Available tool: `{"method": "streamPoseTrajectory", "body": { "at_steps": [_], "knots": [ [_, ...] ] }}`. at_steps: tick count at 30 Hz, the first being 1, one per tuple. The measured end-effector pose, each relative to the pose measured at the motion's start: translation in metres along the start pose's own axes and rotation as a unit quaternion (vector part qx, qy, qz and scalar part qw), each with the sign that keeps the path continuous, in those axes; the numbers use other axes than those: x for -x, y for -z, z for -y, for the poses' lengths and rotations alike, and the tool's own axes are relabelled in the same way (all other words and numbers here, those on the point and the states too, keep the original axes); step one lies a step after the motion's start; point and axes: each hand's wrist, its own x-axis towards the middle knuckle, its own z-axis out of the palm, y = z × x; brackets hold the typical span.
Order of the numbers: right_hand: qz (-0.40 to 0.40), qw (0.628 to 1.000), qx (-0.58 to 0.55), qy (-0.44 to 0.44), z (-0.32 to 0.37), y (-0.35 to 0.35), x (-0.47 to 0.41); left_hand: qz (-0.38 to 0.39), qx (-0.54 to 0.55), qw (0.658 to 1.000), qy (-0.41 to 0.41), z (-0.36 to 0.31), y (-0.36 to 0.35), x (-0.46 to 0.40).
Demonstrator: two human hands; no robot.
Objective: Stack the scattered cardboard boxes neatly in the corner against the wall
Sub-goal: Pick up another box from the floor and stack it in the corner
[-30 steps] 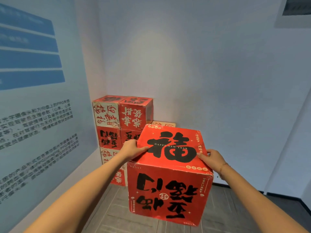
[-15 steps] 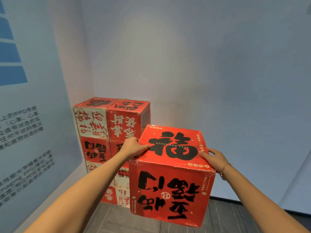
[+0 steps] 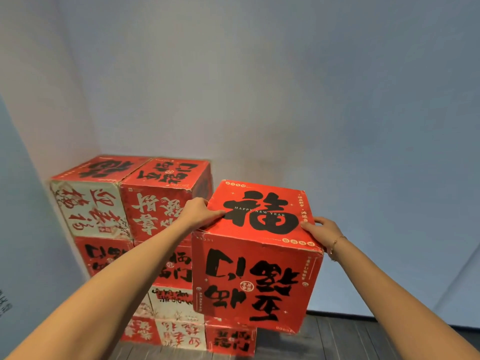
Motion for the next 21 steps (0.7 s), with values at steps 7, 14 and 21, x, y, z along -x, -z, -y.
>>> {"method": "streamPoseTrajectory", "body": {
  "at_steps": [7, 14, 21],
  "knots": [
    [0.008, 0.999, -0.005, 0.041, 0.043, -0.011, -0.105, -0.042, 0.012, 0.999, -0.005, -0.01, 0.0, -0.084],
    [0.014, 0.999, 0.0, 0.052, 0.064, -0.046, -0.176, -0.065, 0.01, 0.998, 0.023, 0.007, -0.005, -0.139],
    [0.004, 0.999, -0.007, 0.035, 0.07, -0.081, -0.224, -0.03, -0.01, 0.999, -0.013, 0.036, -0.002, -0.191]
  ]
}}
